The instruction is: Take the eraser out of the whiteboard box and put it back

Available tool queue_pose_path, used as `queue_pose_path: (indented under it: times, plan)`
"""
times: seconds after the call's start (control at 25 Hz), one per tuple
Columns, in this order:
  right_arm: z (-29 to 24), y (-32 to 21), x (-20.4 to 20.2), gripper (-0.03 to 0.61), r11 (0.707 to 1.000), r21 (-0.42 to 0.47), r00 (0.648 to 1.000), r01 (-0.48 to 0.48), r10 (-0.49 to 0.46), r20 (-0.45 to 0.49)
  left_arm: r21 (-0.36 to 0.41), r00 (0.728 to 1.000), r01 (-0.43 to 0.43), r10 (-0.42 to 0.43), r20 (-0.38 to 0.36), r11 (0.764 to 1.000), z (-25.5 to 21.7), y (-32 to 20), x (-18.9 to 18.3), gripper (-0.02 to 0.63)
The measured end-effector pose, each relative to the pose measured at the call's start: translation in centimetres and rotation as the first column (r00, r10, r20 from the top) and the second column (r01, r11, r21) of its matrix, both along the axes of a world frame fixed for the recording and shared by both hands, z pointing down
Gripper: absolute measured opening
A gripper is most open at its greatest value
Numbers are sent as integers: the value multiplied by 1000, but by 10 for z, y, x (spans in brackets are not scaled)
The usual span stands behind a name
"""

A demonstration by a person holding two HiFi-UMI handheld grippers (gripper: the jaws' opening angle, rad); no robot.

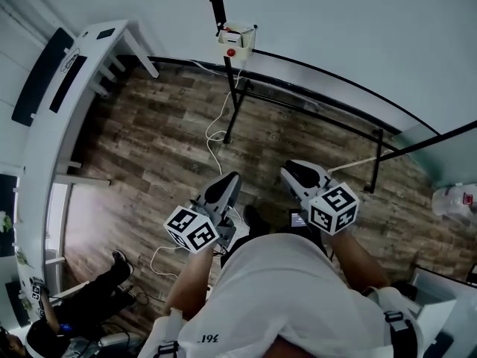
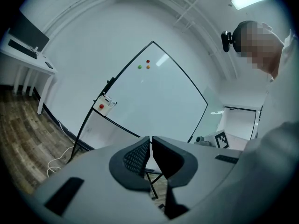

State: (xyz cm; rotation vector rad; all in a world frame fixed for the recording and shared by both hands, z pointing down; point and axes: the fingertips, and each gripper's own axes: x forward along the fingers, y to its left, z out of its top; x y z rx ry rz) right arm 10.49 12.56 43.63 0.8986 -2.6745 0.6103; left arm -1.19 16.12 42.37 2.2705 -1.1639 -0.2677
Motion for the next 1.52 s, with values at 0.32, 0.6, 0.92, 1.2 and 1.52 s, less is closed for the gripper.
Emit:
queue_pose_path:
  times: [0.32, 0.6, 0.92, 1.2, 1.52]
  plan:
    - [5, -27, -34, 74, 1000, -11, 1000, 25, -25, -9, -10, 1000, -8, 8, -2, 1000, 8, -28, -23, 6]
    - [9, -75, -45, 74, 998, -8, 998, 68, -68, -2, -21, 1000, 21, -21, 8, 1000, 15, -68, -28, 6]
    - [8, -151, -39, 75, 990, 2, 990, 139, -139, -16, -17, 997, 79, -79, 6, 997, 11, -139, -17, 6]
    - [7, -216, -33, 74, 983, 11, 983, 182, -182, -19, -20, 993, 117, -117, 10, 993, 9, -202, -4, 6]
    - [13, -254, -33, 75, 978, 6, 978, 209, -209, -23, -29, 989, 150, -150, 11, 988, 13, -235, 0, 6]
